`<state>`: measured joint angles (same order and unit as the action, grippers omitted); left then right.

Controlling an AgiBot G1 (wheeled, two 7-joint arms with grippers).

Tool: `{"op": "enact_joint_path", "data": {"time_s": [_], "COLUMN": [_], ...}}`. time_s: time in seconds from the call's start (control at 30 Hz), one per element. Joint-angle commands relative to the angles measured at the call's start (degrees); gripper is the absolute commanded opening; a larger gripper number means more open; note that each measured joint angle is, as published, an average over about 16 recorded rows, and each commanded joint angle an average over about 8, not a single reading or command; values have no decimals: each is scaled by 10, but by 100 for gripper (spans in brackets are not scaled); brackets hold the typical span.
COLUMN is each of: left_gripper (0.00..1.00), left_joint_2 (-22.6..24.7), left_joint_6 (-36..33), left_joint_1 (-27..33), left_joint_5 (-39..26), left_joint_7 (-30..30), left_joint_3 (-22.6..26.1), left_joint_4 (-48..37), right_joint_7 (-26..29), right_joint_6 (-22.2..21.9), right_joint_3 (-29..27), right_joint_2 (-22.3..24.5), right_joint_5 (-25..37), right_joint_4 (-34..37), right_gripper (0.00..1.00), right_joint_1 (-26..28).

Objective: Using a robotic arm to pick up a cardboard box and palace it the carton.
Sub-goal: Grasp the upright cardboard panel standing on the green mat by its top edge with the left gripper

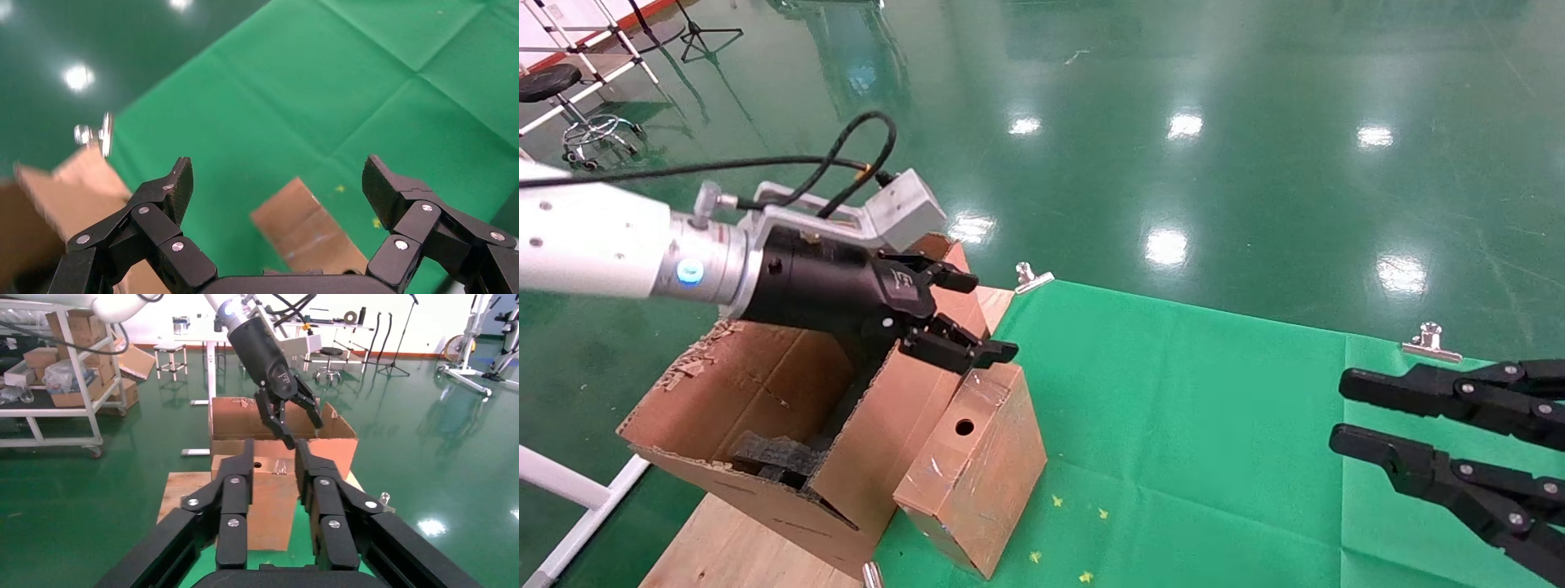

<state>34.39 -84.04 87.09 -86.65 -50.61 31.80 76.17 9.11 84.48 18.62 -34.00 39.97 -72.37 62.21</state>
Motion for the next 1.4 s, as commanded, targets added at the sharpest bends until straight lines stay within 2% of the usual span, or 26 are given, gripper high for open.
{"op": "enact_joint_path", "data": {"time_s": [0.03, 0.23, 0.73, 1.4], "left_gripper": [100, 100, 100, 100], "left_joint_2": [7, 14, 11, 27], "left_joint_6": [-18, -54, -46, -34], "left_joint_1": [24, 55, 72, 72], "left_joint_5": [-25, -32, -28, -37], "left_joint_7": [-66, -115, -118, -124], "left_joint_3": [12, 39, 136, 210], "left_joint_4": [-6, -1, 14, 17], "right_joint_7": [0, 0, 0, 0], "right_joint_6": [0, 0, 0, 0], "right_joint_3": [0, 0, 0, 0], "right_joint_2": [0, 0, 0, 0], "right_joint_5": [0, 0, 0, 0], "right_joint_4": [0, 0, 0, 0], "right_gripper": [0, 0, 0, 1], "right_joint_1": [0, 0, 0, 0]}}
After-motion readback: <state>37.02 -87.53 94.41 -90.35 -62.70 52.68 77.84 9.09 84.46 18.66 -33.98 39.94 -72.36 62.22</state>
